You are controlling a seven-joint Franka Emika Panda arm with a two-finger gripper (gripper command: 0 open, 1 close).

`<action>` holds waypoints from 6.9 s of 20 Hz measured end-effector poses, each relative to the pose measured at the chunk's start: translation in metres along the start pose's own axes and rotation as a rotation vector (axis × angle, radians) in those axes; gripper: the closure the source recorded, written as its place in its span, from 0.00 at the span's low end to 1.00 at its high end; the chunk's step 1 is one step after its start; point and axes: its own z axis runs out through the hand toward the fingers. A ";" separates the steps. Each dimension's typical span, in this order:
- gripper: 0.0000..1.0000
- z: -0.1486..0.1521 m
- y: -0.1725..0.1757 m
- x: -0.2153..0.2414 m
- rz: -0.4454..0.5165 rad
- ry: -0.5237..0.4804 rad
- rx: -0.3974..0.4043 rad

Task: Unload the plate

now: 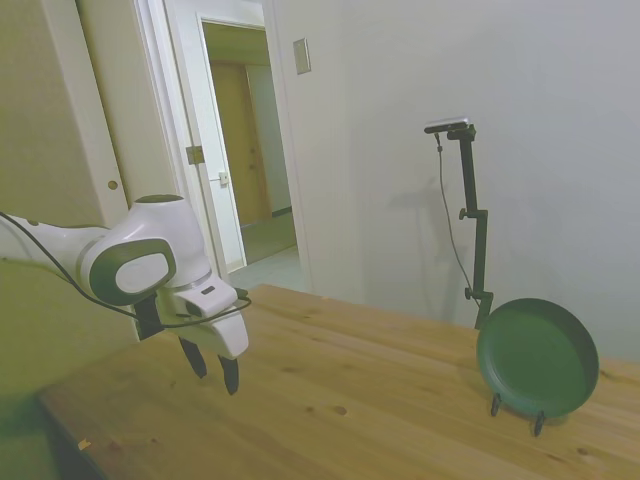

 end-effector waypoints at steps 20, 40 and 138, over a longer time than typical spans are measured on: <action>0.00 -0.140 0.117 0.276 0.515 0.399 0.102; 0.00 -0.151 0.129 0.377 0.642 0.457 0.332; 1.00 0.053 -0.033 0.285 0.518 0.300 -0.032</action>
